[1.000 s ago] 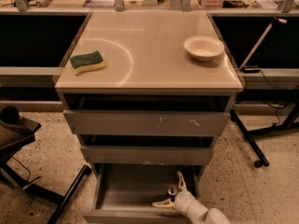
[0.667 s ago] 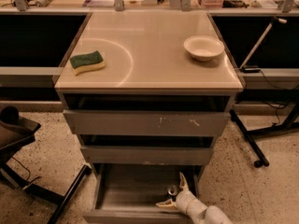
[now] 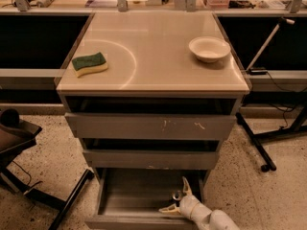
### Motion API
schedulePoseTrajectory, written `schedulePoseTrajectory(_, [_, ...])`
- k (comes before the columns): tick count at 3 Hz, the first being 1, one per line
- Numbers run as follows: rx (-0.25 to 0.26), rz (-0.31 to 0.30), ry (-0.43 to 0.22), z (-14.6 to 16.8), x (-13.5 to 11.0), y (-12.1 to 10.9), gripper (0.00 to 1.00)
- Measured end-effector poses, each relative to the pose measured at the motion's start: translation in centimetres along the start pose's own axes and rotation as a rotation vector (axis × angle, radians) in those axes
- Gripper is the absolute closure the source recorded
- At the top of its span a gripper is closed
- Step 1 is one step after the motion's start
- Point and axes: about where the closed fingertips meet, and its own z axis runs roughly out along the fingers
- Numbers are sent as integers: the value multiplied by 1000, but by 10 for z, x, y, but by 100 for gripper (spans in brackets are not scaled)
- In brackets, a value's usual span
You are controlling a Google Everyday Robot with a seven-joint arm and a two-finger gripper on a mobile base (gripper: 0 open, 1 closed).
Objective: Pick redbull can from bottom drawer and place on counter
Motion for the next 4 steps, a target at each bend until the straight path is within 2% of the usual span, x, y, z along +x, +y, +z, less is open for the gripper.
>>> schedulePoseTrajectory(1, [-102, -19, 44, 24, 7, 21, 0])
schedulePoseTrajectory(3, [-89, -1, 53, 24, 11, 13, 0])
schedulePoseTrajectory(4, [-52, 5, 75, 16, 18, -5, 0])
